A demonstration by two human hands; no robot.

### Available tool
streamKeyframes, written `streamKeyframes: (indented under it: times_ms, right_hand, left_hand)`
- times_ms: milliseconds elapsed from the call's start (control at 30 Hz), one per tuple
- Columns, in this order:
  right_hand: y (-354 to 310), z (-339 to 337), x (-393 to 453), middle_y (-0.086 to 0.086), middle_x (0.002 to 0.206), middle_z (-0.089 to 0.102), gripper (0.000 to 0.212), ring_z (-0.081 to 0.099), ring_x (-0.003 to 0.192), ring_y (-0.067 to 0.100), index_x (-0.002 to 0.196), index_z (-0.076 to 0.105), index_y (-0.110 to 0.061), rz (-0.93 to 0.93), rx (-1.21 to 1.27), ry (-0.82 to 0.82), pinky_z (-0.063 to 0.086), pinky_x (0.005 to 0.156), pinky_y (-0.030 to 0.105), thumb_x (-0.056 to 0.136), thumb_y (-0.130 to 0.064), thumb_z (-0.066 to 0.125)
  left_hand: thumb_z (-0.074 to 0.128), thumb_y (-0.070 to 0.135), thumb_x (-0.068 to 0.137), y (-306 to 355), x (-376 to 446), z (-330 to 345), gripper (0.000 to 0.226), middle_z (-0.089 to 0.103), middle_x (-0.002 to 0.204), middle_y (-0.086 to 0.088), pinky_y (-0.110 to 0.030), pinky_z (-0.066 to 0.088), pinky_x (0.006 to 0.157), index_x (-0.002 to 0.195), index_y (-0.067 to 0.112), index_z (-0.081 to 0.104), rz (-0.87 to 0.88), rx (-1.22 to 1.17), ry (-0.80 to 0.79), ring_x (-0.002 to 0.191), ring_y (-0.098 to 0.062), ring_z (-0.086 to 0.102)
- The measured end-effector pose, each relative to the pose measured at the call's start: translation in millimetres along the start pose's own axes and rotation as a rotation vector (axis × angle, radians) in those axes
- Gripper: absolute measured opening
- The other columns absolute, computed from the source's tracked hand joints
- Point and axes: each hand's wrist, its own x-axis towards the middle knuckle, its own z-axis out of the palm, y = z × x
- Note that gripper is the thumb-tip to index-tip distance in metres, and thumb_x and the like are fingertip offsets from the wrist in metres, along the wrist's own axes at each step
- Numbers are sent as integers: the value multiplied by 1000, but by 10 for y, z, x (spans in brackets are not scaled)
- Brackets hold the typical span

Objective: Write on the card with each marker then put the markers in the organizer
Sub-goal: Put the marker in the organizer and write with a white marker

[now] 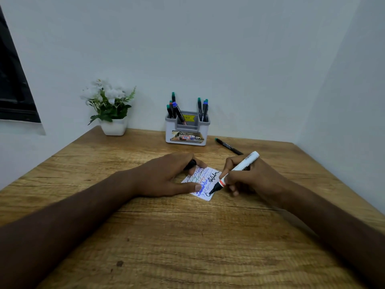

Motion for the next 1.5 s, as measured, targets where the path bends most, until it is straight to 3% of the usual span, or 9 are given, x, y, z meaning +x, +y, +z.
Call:
streamKeyframes:
  times_ms: [167, 333, 567, 700, 833, 1000, 1133, 1267, 1500]
  right_hand:
    - [8, -8, 9, 16, 68, 66, 21, 62, 60, 21, 72, 71, -7, 30, 25, 15, 51, 56, 23, 91, 2, 73]
    - [42, -6, 37, 17, 68, 65, 16, 60, 59, 22, 75, 71, -4, 57, 65, 37, 51, 58, 28, 90, 2, 73]
    - [51, -45, 29, 14, 70, 68, 10, 63, 63, 21, 82, 74, -1, 57, 44, 8, 54, 61, 28, 93, -1, 74]
    - [59, -44, 43, 13, 68, 67, 11, 62, 60, 20, 82, 71, -1, 69, 51, 18, 52, 59, 27, 92, 0, 72]
    - [76, -47, 68, 13, 68, 68, 11, 62, 59, 18, 91, 69, 12, 93, 87, 44, 55, 57, 24, 92, 1, 71]
    - [69, -41, 69, 14, 69, 66, 10, 61, 61, 19, 82, 71, 0, 96, 105, 47, 55, 58, 25, 92, 1, 71]
    - [62, -41, 65, 14, 69, 66, 17, 60, 61, 19, 76, 69, -3, 96, 112, 49, 55, 57, 25, 92, 2, 69]
    - [58, -31, 62, 12, 71, 67, 7, 62, 63, 18, 86, 71, 1, 106, 129, 59, 56, 59, 24, 93, 0, 71]
    - [51, -59, 66, 10, 68, 66, 19, 59, 59, 16, 74, 67, -4, 116, 131, 102, 53, 57, 24, 92, 2, 68]
  left_hand:
    - [64, 61, 99, 23, 10, -16, 47, 45, 115, 53, -35, 52, 91, 132, 28, 57, -15, 12, -22, 111, -2, 56]
    - [62, 64, 98, 34, -1, -20, 23, 57, 140, 30, -34, 52, 91, 106, 50, 46, 2, 8, -25, 119, -3, 56]
    - [62, 63, 98, 35, -4, -23, 27, 55, 146, 29, -35, 52, 90, 101, 42, 45, 17, 17, -9, 118, -4, 56]
    - [61, 65, 98, 15, 6, -10, 40, 49, 132, 48, -34, 52, 91, 118, 31, 56, -6, 3, -11, 117, 1, 54]
    - [62, 65, 97, 14, 6, -6, 49, 47, 122, 51, -37, 53, 94, 128, 26, 58, -11, 10, -9, 113, 1, 55]
    - [62, 65, 97, 3, 4, 3, 49, 48, 124, 51, -40, 54, 93, 125, 25, 58, -23, -11, -17, 114, 1, 55]
    - [62, 65, 98, 34, 3, -11, 27, 59, 135, 25, -40, 53, 93, 119, 58, 47, 1, -17, -27, 115, -4, 57]
    - [62, 65, 98, 36, 6, -17, 27, 58, 142, 25, -39, 54, 92, 109, 45, 49, 9, -27, -10, 117, -3, 57]
    - [61, 65, 98, 65, 2, -25, 30, 61, 138, 14, -41, 54, 92, 109, 77, 36, 22, -28, -25, 117, -6, 57]
